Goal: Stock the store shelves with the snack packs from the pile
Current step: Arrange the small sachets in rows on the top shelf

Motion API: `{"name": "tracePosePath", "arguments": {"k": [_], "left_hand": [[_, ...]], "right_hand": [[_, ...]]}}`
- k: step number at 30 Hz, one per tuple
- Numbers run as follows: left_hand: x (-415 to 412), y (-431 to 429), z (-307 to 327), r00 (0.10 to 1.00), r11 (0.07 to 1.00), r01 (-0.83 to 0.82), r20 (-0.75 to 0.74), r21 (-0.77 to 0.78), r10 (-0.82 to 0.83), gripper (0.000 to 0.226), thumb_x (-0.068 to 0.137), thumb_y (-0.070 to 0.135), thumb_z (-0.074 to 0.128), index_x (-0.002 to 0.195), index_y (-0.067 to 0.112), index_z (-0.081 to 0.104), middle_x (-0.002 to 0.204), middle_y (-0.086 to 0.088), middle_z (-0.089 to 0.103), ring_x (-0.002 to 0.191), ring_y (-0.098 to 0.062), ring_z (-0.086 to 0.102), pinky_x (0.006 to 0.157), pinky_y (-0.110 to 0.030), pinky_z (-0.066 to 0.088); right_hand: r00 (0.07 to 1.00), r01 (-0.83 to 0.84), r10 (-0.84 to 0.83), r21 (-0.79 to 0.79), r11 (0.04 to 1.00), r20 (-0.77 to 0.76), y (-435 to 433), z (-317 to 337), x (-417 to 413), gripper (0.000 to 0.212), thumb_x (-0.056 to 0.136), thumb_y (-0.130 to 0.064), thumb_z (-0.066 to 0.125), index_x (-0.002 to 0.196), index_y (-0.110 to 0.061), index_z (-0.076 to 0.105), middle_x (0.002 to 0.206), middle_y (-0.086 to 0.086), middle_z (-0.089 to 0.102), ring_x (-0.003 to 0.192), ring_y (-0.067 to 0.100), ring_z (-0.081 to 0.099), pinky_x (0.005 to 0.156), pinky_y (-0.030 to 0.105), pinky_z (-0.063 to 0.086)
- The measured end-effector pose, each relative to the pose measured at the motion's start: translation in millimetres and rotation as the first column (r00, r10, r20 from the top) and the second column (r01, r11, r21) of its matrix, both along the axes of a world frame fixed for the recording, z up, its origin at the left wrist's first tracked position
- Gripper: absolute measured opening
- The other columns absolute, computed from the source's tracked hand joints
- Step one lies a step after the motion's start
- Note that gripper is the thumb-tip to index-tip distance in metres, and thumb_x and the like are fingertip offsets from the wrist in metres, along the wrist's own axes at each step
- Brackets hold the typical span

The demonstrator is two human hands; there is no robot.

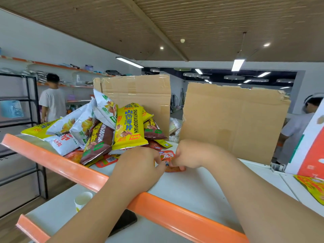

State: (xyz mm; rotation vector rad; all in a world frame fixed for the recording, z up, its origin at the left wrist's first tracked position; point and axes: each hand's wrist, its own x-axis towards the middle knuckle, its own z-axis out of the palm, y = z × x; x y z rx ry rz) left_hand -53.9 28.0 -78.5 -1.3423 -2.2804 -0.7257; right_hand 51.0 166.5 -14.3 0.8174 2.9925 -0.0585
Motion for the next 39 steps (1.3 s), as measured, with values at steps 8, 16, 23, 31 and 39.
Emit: {"name": "tracePosePath", "arguments": {"k": [8, 16, 23, 31, 39], "left_hand": [[4.9, -4.6, 2.9, 0.997, 0.997, -0.072, -0.012, -0.034, 0.072, 0.039, 0.076, 0.065, 0.061, 0.1, 0.035, 0.067, 0.092, 0.008, 0.066, 0.094, -0.016, 0.061, 0.076, -0.031, 0.05], [6.6, -6.2, 7.2, 0.998, 1.0, 0.005, 0.059, -0.001, -0.005, 0.039, 0.075, 0.03, 0.063, 0.113, 0.036, 0.067, 0.102, 0.008, 0.068, 0.098, -0.018, 0.06, 0.078, -0.031, 0.047], [2.0, -8.5, 5.2, 0.98, 0.957, 0.084, 0.151, 0.278, -0.131, 0.044, 0.082, 0.003, 0.062, 0.117, 0.028, 0.073, 0.107, 0.006, 0.071, 0.093, -0.012, 0.06, 0.078, -0.023, 0.042], [2.2, -9.8, 5.9, 0.976, 0.951, 0.053, 0.186, 0.306, -0.115, 0.045, 0.09, -0.002, 0.053, 0.123, 0.023, 0.071, 0.118, 0.002, 0.07, 0.109, -0.017, 0.063, 0.087, -0.019, 0.04], [12.2, -12.8, 9.7, 0.995, 1.0, -0.001, 0.095, -0.018, 0.003, 0.042, 0.084, 0.059, 0.064, 0.123, 0.044, 0.066, 0.122, 0.013, 0.068, 0.115, -0.012, 0.06, 0.09, -0.028, 0.046]], "right_hand": [[0.996, -0.041, 0.039, -0.016, 0.999, -0.085, 3.1, -21.2, -13.7, 0.031, 0.085, -0.053, 0.067, 0.103, -0.029, 0.058, 0.098, -0.001, 0.058, 0.092, 0.023, 0.057, 0.072, 0.031, 0.047], [0.997, 0.071, -0.071, 0.004, 0.997, -0.005, 3.0, -10.0, -1.2, 0.028, 0.086, -0.037, 0.063, 0.104, -0.016, 0.064, 0.104, 0.005, 0.065, 0.093, 0.025, 0.063, 0.065, 0.029, 0.042], [0.998, 0.056, -0.057, -0.053, 0.997, -0.015, -5.3, -1.3, 8.3, 0.039, 0.087, -0.029, 0.067, 0.123, -0.016, 0.06, 0.084, -0.002, 0.06, 0.077, 0.02, 0.057, 0.057, 0.024, 0.039], [0.968, 0.145, -0.122, -0.092, 0.985, 0.22, -4.3, 17.8, 32.7, 0.06, 0.082, -0.051, 0.075, 0.128, -0.015, 0.058, 0.125, 0.006, 0.062, 0.112, 0.027, 0.063, 0.062, 0.028, 0.048], [0.983, 0.118, -0.111, -0.038, 0.992, 0.146, -8.8, 12.2, 26.1, 0.053, 0.084, -0.046, 0.074, 0.125, -0.019, 0.056, 0.09, -0.004, 0.052, 0.073, 0.015, 0.055, 0.064, 0.029, 0.046]]}}
